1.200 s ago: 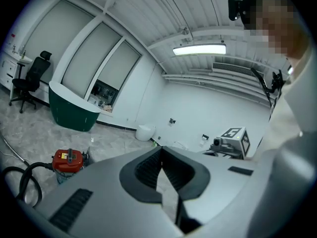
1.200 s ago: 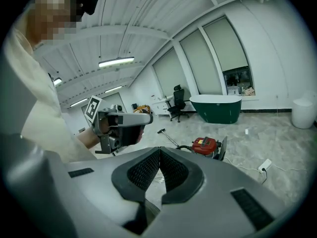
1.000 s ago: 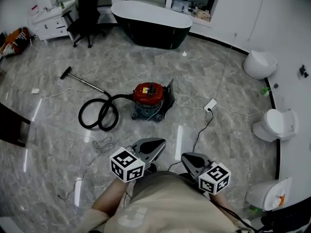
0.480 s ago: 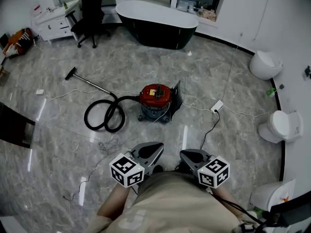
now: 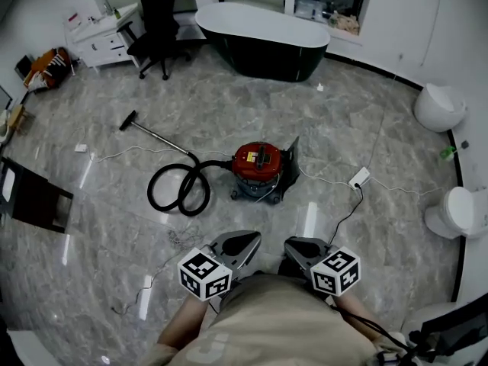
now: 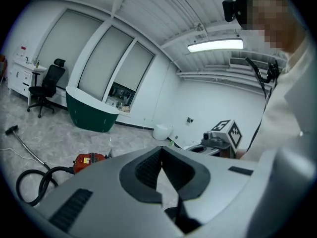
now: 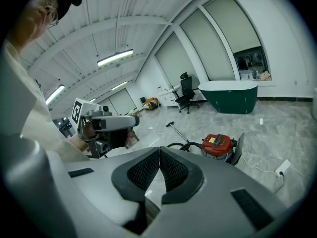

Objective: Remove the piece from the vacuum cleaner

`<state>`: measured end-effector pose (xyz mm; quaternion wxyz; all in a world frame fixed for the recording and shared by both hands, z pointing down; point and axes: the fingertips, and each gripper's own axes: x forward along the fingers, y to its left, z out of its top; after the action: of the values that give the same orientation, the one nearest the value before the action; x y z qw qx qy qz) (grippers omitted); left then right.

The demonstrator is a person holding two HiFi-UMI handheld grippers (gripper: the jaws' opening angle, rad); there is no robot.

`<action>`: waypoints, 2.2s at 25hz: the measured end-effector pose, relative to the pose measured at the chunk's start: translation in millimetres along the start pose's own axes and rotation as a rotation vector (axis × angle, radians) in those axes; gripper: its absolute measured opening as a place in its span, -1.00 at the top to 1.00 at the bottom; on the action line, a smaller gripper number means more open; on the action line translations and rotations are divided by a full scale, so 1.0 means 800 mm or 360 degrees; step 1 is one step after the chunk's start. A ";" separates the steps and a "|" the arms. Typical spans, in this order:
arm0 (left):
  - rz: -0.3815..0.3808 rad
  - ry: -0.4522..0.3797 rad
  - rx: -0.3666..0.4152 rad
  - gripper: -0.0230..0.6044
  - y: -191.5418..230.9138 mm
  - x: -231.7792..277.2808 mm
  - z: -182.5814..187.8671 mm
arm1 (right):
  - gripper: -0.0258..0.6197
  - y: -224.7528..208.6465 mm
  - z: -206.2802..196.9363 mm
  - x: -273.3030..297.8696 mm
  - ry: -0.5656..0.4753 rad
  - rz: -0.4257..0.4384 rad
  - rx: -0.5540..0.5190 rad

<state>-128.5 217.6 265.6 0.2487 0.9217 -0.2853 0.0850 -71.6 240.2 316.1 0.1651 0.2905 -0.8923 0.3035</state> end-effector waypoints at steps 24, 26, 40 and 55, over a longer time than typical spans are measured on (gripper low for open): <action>0.0067 0.0141 -0.0146 0.92 0.016 0.276 0.107 | 0.92 -0.278 0.070 -0.060 -0.0028 0.0140 0.0181; 0.0092 0.0172 -0.0074 0.92 0.026 0.284 0.108 | 0.92 -0.293 0.072 -0.059 -0.0053 0.0106 0.0211; 0.0174 0.0208 0.0152 0.92 0.165 0.271 0.129 | 0.92 -0.312 0.113 0.011 0.0055 -0.0079 0.0175; 0.0067 0.0367 0.0287 0.92 0.340 0.248 0.136 | 0.92 -0.315 0.170 0.150 0.0156 -0.0198 0.0351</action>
<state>-118.3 -127.7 342.7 0.1943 0.9182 -0.2652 0.2209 -25.2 -59.6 381.5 0.1939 0.3464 -0.8247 0.4029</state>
